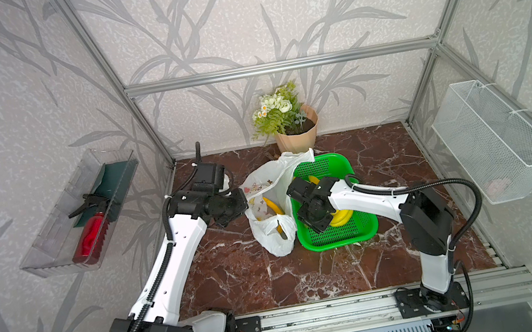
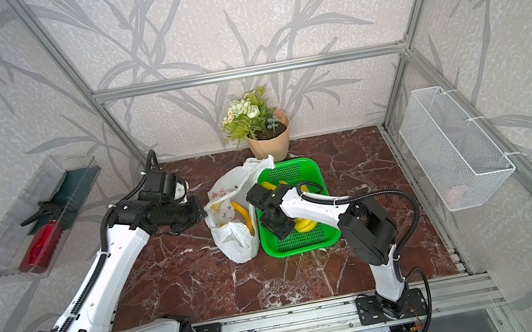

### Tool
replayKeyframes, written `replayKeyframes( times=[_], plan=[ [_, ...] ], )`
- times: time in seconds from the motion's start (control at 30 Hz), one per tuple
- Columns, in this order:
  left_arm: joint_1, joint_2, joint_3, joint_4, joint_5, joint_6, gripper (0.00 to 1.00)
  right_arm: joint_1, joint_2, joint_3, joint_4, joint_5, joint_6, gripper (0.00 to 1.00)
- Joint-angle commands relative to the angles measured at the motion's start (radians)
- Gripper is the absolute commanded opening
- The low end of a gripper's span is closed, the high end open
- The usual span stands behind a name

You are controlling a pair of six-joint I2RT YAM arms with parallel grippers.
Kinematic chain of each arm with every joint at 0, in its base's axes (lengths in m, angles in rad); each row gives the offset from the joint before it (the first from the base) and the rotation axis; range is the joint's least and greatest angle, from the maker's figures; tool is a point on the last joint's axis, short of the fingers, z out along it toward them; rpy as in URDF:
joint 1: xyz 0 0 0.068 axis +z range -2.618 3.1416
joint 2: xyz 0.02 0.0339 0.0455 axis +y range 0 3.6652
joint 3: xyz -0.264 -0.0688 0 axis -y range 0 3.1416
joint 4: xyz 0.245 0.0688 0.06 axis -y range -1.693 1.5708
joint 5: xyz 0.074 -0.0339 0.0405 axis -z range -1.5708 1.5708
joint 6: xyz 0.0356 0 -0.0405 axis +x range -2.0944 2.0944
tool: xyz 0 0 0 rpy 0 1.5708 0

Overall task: Place the banana into a plastic bag & tie a knot
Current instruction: Pick up the banana from the basket.

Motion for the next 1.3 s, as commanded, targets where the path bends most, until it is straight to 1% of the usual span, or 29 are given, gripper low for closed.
replayKeyframes(
  times=[0.0, 0.17, 0.27, 0.3, 0.4, 0.43, 0.5, 0.57, 0.6, 0.67, 0.77, 0.87, 0.93, 1.0, 1.13, 1.2, 1.27],
  plan=[
    [-0.003, -0.028, -0.007, -0.007, 0.008, 0.004, 0.00, -0.004, 0.034, 0.036, 0.010, 0.052, 0.045, 0.45],
    [-0.003, -0.028, -0.007, -0.005, 0.010, 0.007, 0.00, -0.011, 0.079, 0.044, 0.006, 0.072, 0.026, 0.45],
    [-0.003, -0.027, -0.007, -0.004, 0.012, 0.006, 0.00, -0.014, 0.096, 0.045, 0.005, 0.083, 0.011, 0.40],
    [-0.003, -0.027, -0.007, -0.003, 0.013, 0.006, 0.00, -0.015, 0.101, 0.043, 0.005, 0.087, 0.011, 0.36],
    [-0.004, -0.029, -0.007, -0.004, 0.012, 0.007, 0.00, -0.022, 0.097, 0.033, 0.018, 0.087, 0.010, 0.21],
    [-0.003, -0.030, -0.007, -0.003, 0.012, 0.008, 0.00, -0.022, 0.093, 0.032, 0.020, 0.090, 0.007, 0.17],
    [-0.003, -0.032, -0.011, -0.004, 0.010, 0.010, 0.00, -0.022, 0.073, 0.026, 0.026, 0.090, 0.001, 0.10],
    [-0.003, -0.032, -0.017, -0.001, 0.011, 0.010, 0.00, -0.022, 0.033, 0.000, 0.077, 0.092, -0.014, 0.01],
    [-0.004, -0.033, -0.019, -0.001, 0.011, 0.011, 0.00, -0.022, 0.010, -0.012, 0.097, 0.092, -0.016, 0.00],
    [-0.003, -0.035, -0.022, 0.000, 0.006, 0.010, 0.00, -0.023, -0.041, -0.002, 0.075, 0.108, -0.033, 0.00],
    [-0.003, -0.040, -0.030, 0.010, 0.002, 0.006, 0.00, -0.029, -0.126, 0.042, -0.043, 0.156, -0.088, 0.00],
    [-0.003, -0.042, -0.038, 0.025, 0.008, 0.000, 0.00, -0.036, -0.242, 0.031, -0.122, 0.221, -0.149, 0.00],
    [-0.003, -0.041, -0.042, 0.032, 0.012, -0.007, 0.00, -0.043, -0.323, 0.011, -0.134, 0.265, -0.221, 0.00],
    [-0.003, -0.042, -0.043, 0.039, 0.014, -0.008, 0.00, -0.045, -0.408, 0.000, -0.139, 0.322, -0.332, 0.00],
    [-0.003, -0.047, -0.046, 0.041, 0.011, -0.012, 0.00, -0.037, -0.540, -0.003, -0.098, 0.370, -0.657, 0.00],
    [-0.004, -0.050, -0.048, 0.041, 0.010, -0.013, 0.00, -0.023, -0.580, 0.013, -0.139, 0.383, -0.804, 0.00],
    [-0.003, -0.053, -0.051, 0.042, 0.008, -0.014, 0.00, -0.007, -0.588, 0.048, -0.226, 0.395, -0.901, 0.00]
  ],
)
